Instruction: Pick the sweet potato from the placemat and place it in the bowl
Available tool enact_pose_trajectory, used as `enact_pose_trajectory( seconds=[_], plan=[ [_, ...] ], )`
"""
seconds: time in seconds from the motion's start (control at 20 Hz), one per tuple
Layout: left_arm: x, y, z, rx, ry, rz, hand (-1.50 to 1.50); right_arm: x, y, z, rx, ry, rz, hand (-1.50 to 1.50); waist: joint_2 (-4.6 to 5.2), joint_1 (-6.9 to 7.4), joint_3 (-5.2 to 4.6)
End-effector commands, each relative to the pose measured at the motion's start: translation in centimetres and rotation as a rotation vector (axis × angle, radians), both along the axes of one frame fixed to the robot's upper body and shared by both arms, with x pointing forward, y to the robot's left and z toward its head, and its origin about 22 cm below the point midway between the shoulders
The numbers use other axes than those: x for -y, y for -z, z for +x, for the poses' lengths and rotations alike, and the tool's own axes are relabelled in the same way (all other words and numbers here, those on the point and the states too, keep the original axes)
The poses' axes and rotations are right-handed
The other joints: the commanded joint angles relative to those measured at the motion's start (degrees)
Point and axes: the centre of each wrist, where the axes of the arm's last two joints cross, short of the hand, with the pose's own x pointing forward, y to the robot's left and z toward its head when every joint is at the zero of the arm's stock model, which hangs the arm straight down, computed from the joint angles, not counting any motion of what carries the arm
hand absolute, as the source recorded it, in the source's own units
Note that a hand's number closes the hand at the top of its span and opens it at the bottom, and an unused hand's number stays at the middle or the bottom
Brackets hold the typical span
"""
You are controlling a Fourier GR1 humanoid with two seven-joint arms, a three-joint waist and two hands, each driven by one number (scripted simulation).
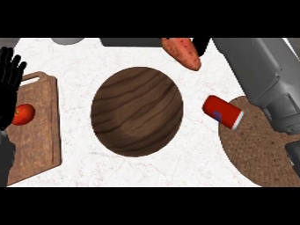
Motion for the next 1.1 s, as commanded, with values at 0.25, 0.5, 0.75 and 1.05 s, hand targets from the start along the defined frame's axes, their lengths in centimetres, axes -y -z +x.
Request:
enact_pose_trajectory(
  seconds=[0.25,0.5,0.75,1.05],
  plan=[
    [-1.1,1.1,-1.3,-0.002,-0.03,0.003,0.0,-7.2,6.0,-3.2,-0.056,-0.11,-0.074,1.5,-0.2,-1.02,0.02],
    [0.2,0.2,1.8,0.012,-0.018,0.008,0.0,-7.4,10.9,-4.1,-0.057,-0.004,-0.158,1.5,0.42,-0.79,0.0],
    [0.5,-0.1,0.1,0.012,0.027,-0.006,0.0,-6.4,15.1,-5.1,-0.225,0.093,-0.135,-1.5,0.35,1.32,0.02],
    [0.8,-0.2,1.8,0.017,0.031,0.004,0.0,-5.6,16.3,-5.0,-0.401,0.074,0.095,-1.5,0.9,2.62,0.04]
  ],
)
